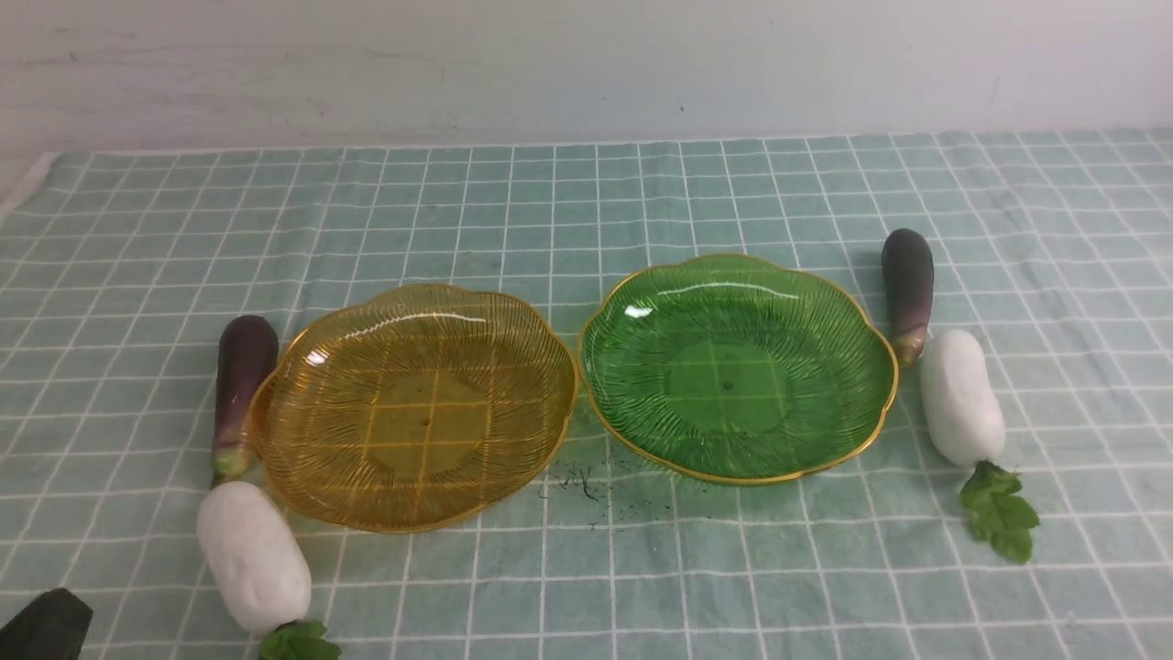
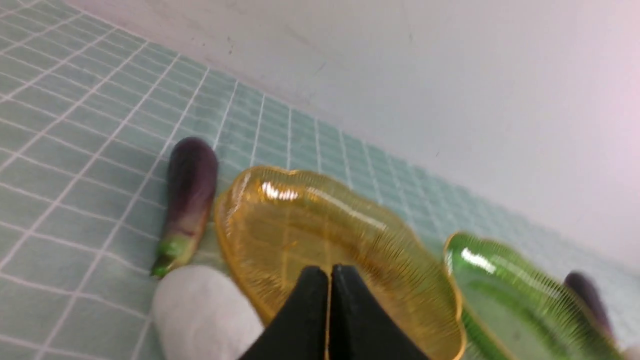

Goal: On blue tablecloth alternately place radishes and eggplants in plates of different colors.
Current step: 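Pick up the white radish and place it in the left plate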

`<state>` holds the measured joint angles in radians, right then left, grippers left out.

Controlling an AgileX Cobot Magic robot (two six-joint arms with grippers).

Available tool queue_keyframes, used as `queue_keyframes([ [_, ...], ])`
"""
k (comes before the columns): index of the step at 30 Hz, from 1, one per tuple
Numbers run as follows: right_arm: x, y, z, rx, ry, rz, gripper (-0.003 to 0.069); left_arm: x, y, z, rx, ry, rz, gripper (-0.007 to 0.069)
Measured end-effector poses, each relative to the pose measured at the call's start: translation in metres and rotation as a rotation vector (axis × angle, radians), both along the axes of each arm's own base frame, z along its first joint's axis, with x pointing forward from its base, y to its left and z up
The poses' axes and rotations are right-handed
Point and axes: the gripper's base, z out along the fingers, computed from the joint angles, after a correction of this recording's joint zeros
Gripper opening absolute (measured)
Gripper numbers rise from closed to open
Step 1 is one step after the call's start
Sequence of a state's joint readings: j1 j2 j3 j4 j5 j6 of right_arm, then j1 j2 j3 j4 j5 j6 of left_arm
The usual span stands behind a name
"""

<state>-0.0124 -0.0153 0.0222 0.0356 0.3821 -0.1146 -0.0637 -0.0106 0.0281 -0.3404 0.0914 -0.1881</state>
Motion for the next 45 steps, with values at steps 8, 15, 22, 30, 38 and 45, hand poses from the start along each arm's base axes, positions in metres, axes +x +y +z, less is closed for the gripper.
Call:
queue_keyframes([
  [8,0.0,0.0,0.0,-0.009,0.0,-0.001,-0.0015,-0.004,0.013,0.031,-0.182,-0.308,0.121,-0.0008],
  [15,0.002,0.002,0.014,0.272,-0.169,-0.011,-0.0015,-0.023,-0.002,0.135,-0.021,-0.28,-0.037,-0.0008],
  [22,0.002,-0.002,0.026,0.685,-0.314,-0.061,-0.0015,0.046,-0.024,0.148,0.238,0.573,-0.322,-0.0008],
  [30,0.002,-0.002,0.026,0.831,-0.303,-0.069,-0.0015,0.128,-0.023,0.085,0.297,1.05,-0.358,-0.0008],
  [38,0.0,0.022,0.086,0.687,-0.045,0.132,-0.0015,0.161,-0.024,0.052,0.29,1.142,-0.352,-0.0002],
  [45,0.035,0.034,0.137,0.451,0.253,0.266,-0.0015,0.178,-0.023,0.032,0.312,1.171,-0.342,0.0227],
])
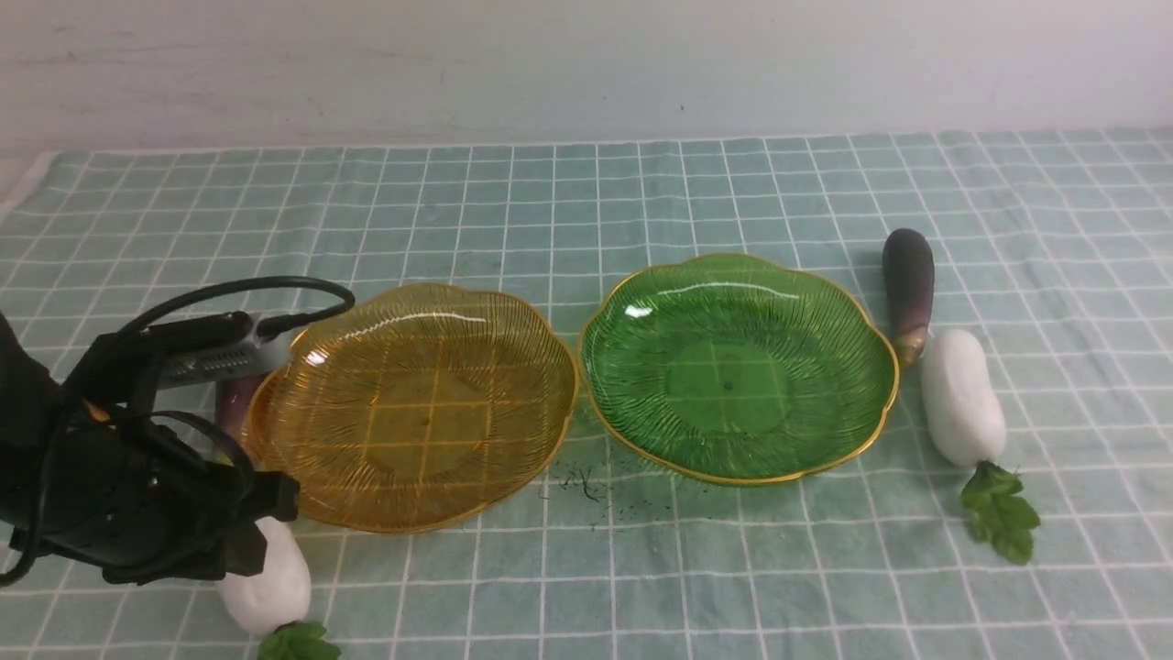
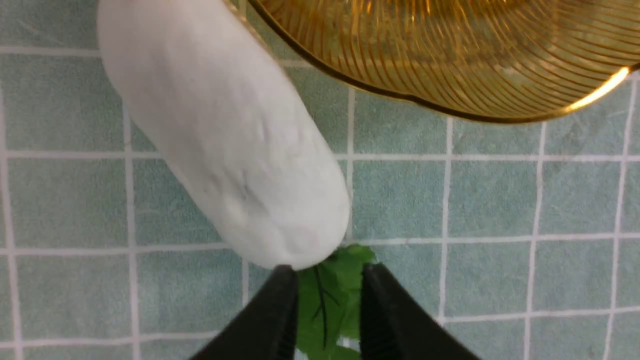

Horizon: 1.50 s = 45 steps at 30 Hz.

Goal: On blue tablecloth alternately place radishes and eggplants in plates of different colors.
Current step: 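Pick up the white radish and place it in the left plate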

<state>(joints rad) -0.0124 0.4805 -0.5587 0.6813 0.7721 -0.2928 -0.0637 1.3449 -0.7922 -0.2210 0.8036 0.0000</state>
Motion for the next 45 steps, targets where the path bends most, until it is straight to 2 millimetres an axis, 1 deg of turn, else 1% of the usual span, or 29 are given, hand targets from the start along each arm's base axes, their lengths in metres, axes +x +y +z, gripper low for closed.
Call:
queue_keyframes([
  [2,0.01,0.001,0.001,-0.025,0.044,0.031,-0.0015,0.006,0.0,-0.006,0.003,-0.009,0.007,0.034],
  [3,0.014,0.002,-0.001,-0.025,0.07,0.041,-0.0015,0.01,0.0,-0.01,0.004,-0.008,0.018,0.0429],
  [4,0.015,0.002,-0.001,-0.024,0.077,0.043,-0.0015,0.012,0.0,-0.012,0.004,-0.009,0.021,0.0454],
  [6,0.02,0.003,-0.004,-0.029,0.097,0.055,-0.0015,0.019,0.0,-0.023,0.008,-0.002,0.033,0.0598],
  [7,0.02,0.003,-0.004,-0.036,0.096,0.061,-0.0015,0.023,0.0,-0.027,0.01,0.002,0.037,0.0635],
  [9,0.02,0.003,-0.004,-0.049,0.089,0.069,-0.0015,0.027,0.0,-0.037,0.014,0.027,0.039,0.0675],
  [10,0.021,0.003,-0.004,-0.052,0.086,0.07,-0.0015,0.03,0.0,-0.043,0.017,0.039,0.041,0.068],
  [16,0.022,0.002,-0.003,-0.057,0.07,0.062,-0.0015,0.035,0.001,-0.063,0.027,0.098,0.04,0.0675],
  [17,0.022,0.002,-0.002,-0.056,0.066,0.058,-0.0015,0.036,0.001,-0.065,0.031,0.102,0.039,0.0665],
  [19,0.022,0.002,-0.002,-0.055,0.064,0.056,-0.0015,0.037,0.002,-0.068,0.044,0.109,0.03,0.0621],
  [20,0.022,0.002,-0.002,-0.055,0.062,0.055,-0.0015,0.037,0.002,-0.069,0.049,0.11,0.028,0.0591],
  [21,0.022,0.002,-0.002,-0.054,0.06,0.053,-0.0015,0.037,0.002,-0.069,0.054,0.112,0.026,0.0535],
  [22,0.023,0.002,-0.002,-0.054,0.059,0.052,-0.0015,0.037,0.003,-0.069,0.056,0.115,0.025,0.0521],
  [25,0.023,0.001,-0.001,-0.054,0.049,0.043,-0.0015,0.033,0.003,-0.069,0.068,0.152,0.009,0.0519],
  [29,0.024,0.001,0.003,-0.036,0.045,0.031,-0.0015,0.023,0.004,-0.064,0.085,0.23,-0.022,0.0519],
  [31,0.028,0.0,0.012,-0.022,0.052,0.017,-0.0015,0.013,0.005,-0.052,0.088,0.271,-0.038,0.0519],
  [33,0.035,-0.001,0.019,-0.04,0.085,0.014,-0.0015,0.003,0.005,-0.034,0.086,0.244,-0.043,0.0519],
  [35,0.046,-0.003,0.024,-0.073,0.139,0.011,-0.0015,-0.007,0.006,-0.011,0.079,0.165,-0.043,0.0519],
  [36,0.048,-0.004,0.025,-0.089,0.154,0.009,-0.0015,-0.008,0.006,-0.006,0.077,0.146,-0.045,0.0519],
  [38,0.074,-0.008,0.026,-0.142,0.27,-0.006,-0.0015,-0.017,0.004,0.029,0.059,-0.01,-0.085,0.0519],
  [39,0.076,-0.009,0.026,-0.155,0.277,-0.009,-0.0015,-0.018,0.004,0.032,0.055,-0.02,-0.083,0.0519],
  [41,0.108,-0.014,0.019,-0.207,0.372,-0.037,-0.0015,-0.014,-0.001,0.06,0.026,-0.153,-0.153,0.0519],
  [42,0.122,-0.016,0.013,-0.229,0.413,-0.043,-0.0013,-0.008,-0.004,0.072,0.007,-0.199,-0.183,0.0519],
  [43,0.134,-0.018,0.01,-0.243,0.437,-0.047,-0.001,-0.002,-0.007,0.078,-0.014,-0.225,-0.21,0.0519],
  [44,0.151,-0.019,0.002,-0.253,0.482,-0.045,-0.0001,0.008,-0.01,0.083,-0.035,-0.25,-0.233,0.0519],
  [45,0.162,-0.019,-0.002,-0.255,0.506,-0.042,0.0011,0.018,-0.013,0.085,-0.054,-0.27,-0.253,0.0519],
])
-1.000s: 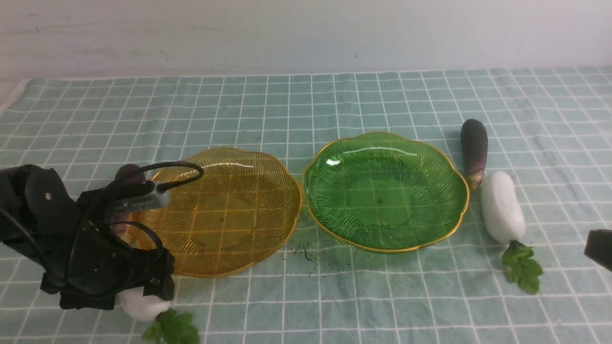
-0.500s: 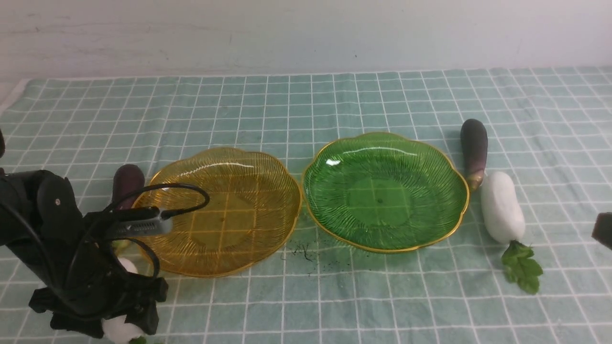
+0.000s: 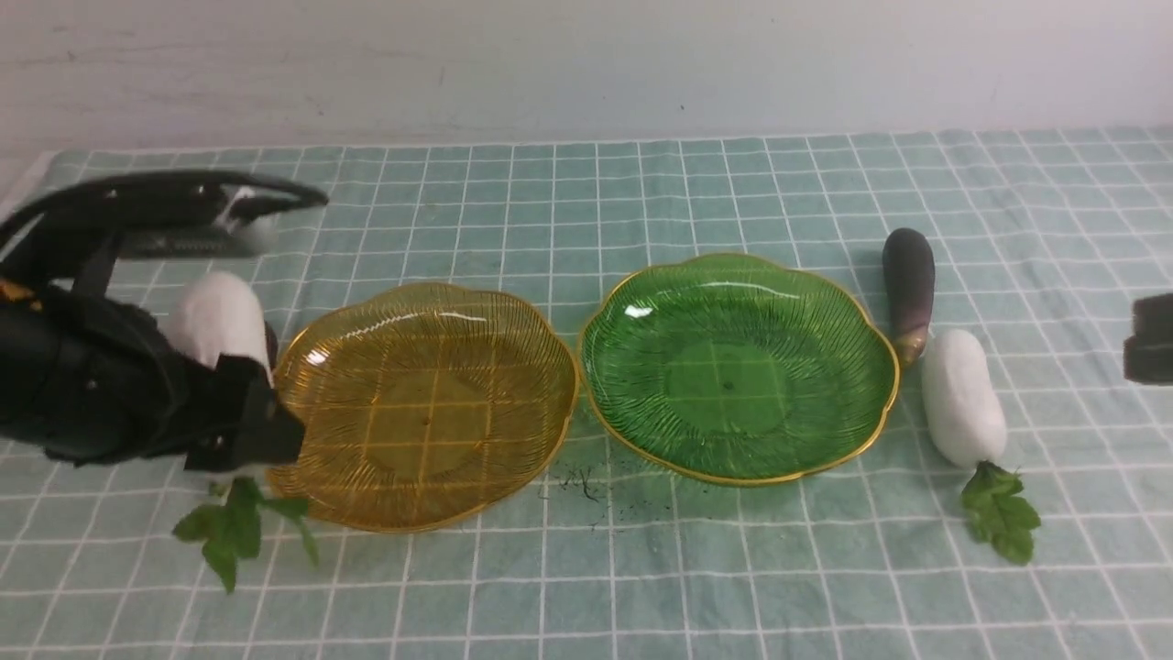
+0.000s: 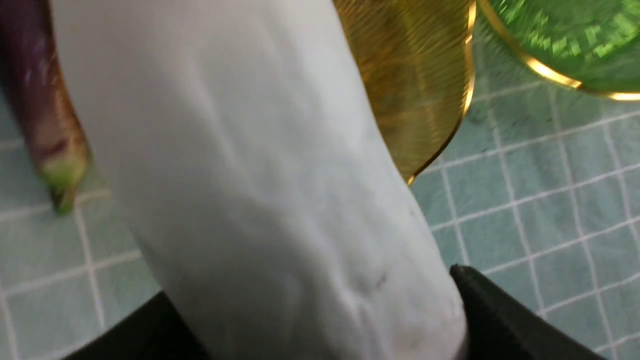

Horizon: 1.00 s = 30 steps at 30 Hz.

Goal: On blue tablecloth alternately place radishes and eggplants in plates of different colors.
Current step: 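Pick up the white radish and place it in the left plate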

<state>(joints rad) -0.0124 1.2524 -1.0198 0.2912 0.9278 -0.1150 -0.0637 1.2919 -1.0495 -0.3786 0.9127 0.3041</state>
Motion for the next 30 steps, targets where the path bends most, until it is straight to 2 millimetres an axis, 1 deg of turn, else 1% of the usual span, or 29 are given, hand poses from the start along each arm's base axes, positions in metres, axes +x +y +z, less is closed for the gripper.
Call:
queue_keyframes([
  [1,0.011,0.0,-0.004,-0.001,0.019,0.0,0.0029,0.009,-0.002,0.0,-0.009,-0.012,-0.02,0.0519],
  [2,0.017,0.0,-0.007,-0.002,0.031,0.002,0.0046,0.017,-0.004,-0.002,-0.012,-0.02,-0.035,0.0519],
  [3,0.027,-0.001,-0.012,-0.005,0.051,0.004,0.0072,0.028,-0.005,-0.008,-0.011,-0.016,-0.056,0.0519],
  [5,0.04,-0.001,-0.021,-0.007,0.078,0.007,0.0118,0.04,-0.006,-0.014,-0.003,-0.02,-0.085,0.0519],
  [6,0.048,-0.001,-0.026,-0.008,0.094,0.008,0.0157,0.051,-0.007,-0.024,0.003,0.0,-0.098,0.0519],
  [8,0.069,-0.002,-0.042,-0.014,0.125,0.008,0.0277,0.068,-0.008,-0.044,0.012,0.048,-0.113,0.0519],
  [9,0.079,-0.002,-0.052,-0.022,0.14,0.008,0.0358,0.077,-0.009,-0.057,0.016,0.077,-0.115,0.0519],
  [11,0.091,-0.003,-0.062,-0.028,0.153,0.005,0.0464,0.087,-0.009,-0.072,0.02,0.109,-0.118,0.0519],
  [14,0.103,-0.003,-0.078,-0.028,0.185,0.004,0.0566,0.096,-0.01,-0.089,0.021,0.154,-0.119,0.0519],
  [17,0.113,-0.001,-0.093,-0.03,0.214,0.009,0.0623,0.102,-0.01,-0.1,0.021,0.183,-0.119,0.0543],
  [20,0.121,0.002,-0.109,-0.031,0.25,0.019,0.0642,0.104,-0.01,-0.107,0.021,0.197,-0.117,0.0607],
  [22,0.126,0.004,-0.117,-0.034,0.264,0.023,0.0639,0.105,-0.01,-0.106,0.021,0.194,-0.116,0.064],
  [25,0.13,0.005,-0.128,-0.036,0.288,0.027,0.0615,0.107,-0.01,-0.102,0.022,0.178,-0.117,0.0654],
  [26,0.131,0.005,-0.131,-0.036,0.297,0.028,0.0592,0.108,-0.011,-0.1,0.02,0.177,-0.12,0.0652],
  [28,0.131,0.005,-0.136,-0.041,0.313,0.031,0.0524,0.11,-0.011,-0.094,0.014,0.179,-0.119,0.0622],
  [29,0.131,0.005,-0.138,-0.048,0.321,0.036,0.0456,0.111,-0.011,-0.09,0.009,0.188,-0.112,0.0588],
  [30,0.131,0.005,-0.138,-0.057,0.326,0.042,0.0414,0.112,-0.011,-0.083,0.008,0.202,-0.093,0.0528],
])
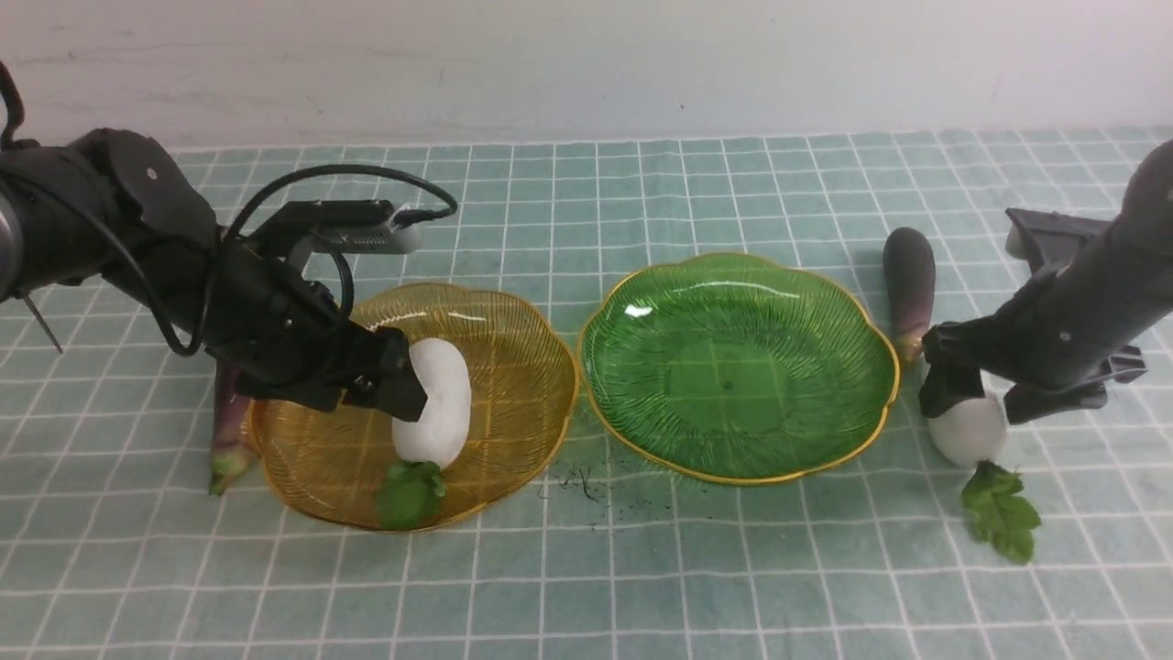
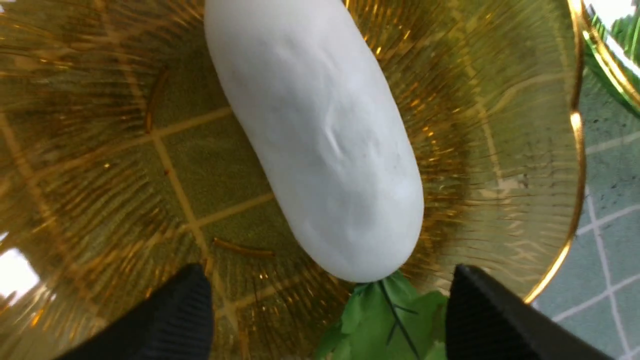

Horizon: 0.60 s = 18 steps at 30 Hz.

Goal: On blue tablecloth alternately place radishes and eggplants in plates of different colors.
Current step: 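Pick up the white radish and place it in the left plate, then place the white radish onto the plate beside the other radish with the right gripper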

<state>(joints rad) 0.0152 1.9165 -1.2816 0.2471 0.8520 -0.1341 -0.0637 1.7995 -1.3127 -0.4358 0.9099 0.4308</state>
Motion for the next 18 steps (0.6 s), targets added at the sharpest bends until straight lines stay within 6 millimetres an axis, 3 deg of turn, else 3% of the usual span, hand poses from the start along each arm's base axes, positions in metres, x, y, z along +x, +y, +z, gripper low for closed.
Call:
queue_keyframes([
  [5,0.0,-0.005,0.013,-0.021,0.034,0.005,0.0425,-0.005,0.009,0.047,0.074,-0.054,0.064,0.0137],
  [7,-0.002,-0.008,0.032,-0.015,0.017,-0.011,0.0425,-0.012,0.012,0.066,0.102,-0.102,0.077,0.0054],
  [10,-0.008,-0.008,0.068,0.018,-0.064,-0.035,0.0425,-0.028,0.018,0.092,0.129,-0.154,0.102,0.0008],
  [13,-0.017,0.008,0.104,0.112,-0.17,-0.033,0.0425,-0.042,0.025,0.111,0.12,-0.187,0.148,-0.0006],
  [15,-0.023,0.041,0.124,0.234,-0.254,0.035,0.0425,-0.052,0.028,0.116,0.114,-0.198,0.17,-0.0008],
  [18,-0.023,0.087,0.127,0.363,-0.303,0.126,0.0425,-0.06,0.03,0.111,0.106,-0.177,0.182,-0.0008],
])
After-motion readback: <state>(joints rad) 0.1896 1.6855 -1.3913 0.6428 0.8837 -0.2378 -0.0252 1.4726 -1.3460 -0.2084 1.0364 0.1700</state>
